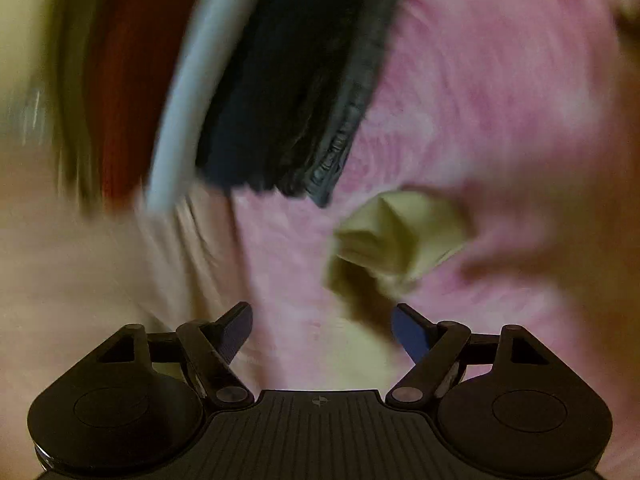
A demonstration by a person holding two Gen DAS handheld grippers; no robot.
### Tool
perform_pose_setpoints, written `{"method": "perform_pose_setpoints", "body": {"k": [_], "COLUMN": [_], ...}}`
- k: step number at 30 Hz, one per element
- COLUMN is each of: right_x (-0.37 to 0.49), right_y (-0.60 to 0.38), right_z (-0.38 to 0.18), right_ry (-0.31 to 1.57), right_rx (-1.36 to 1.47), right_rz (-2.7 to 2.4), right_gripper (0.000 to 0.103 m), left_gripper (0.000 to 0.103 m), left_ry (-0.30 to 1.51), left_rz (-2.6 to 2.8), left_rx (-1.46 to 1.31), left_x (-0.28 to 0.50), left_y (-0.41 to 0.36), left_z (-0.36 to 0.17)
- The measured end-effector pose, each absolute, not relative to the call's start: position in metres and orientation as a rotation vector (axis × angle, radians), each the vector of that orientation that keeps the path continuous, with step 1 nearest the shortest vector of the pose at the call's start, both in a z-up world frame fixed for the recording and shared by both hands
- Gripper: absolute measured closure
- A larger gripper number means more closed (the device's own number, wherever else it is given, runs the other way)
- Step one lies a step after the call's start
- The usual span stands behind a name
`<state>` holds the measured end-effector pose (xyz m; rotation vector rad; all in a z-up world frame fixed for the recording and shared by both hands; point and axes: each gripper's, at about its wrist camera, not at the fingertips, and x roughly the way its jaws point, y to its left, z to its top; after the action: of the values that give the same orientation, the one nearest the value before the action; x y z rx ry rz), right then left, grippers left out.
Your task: Fold clothes
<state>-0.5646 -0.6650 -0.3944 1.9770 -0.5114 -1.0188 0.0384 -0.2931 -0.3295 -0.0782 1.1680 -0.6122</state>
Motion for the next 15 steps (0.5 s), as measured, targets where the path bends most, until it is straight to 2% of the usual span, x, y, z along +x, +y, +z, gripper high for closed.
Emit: {"method": "perform_pose_setpoints", "body": {"k": [2,6,7,8,9,10,12,15], "right_x": [-0.561,-0.559,-0.56,-0.562,-0.565,-0.568,-0.575,-0.579], "right_y": [-0.672,-0.68,-0.68,-0.681,-0.682,-0.682,-0.683,-0.685], "right_z": [-0.409,-0.432,-0.435,-0.436,-0.437,-0.434,-0.418,-0.369], "right_ry": [-0.631,-0.778,-0.824,-0.821,-0.817,-0.8,-0.709,-0.489], "right_rx": [2.095,2.123,2.118,2.12,2.121,2.111,2.042,1.729], "right_rz": [-1.019,-1.106,-1.102,-1.129,-1.155,-1.183,-1.247,-1.295], "right_gripper": [0.023,0.023,0.027,0.046,0.072,0.084,0.091,0.091], "left_gripper": [0.08,0.08,0.079,0.079,0.079,0.079,0.079,0.079], "left_ry": [1.175,1.176,1.173,1.174,1.177,1.181,1.198,1.217], "left_rz": [-0.617,-0.62,-0.622,-0.622,-0.62,-0.618,-0.607,-0.607], "left_rx": [-0.063,-0.03,-0.023,-0.017,-0.013,-0.009,-0.021,-0.049], "left_x": [0.031,0.022,0.02,0.019,0.018,0.018,0.017,0.015], "left_y": [-0.307,-0.325,-0.328,-0.331,-0.334,-0.337,-0.34,-0.344], "left_z": [-0.327,-0.322,-0.32,-0.32,-0.321,-0.321,-0.323,-0.324]}}
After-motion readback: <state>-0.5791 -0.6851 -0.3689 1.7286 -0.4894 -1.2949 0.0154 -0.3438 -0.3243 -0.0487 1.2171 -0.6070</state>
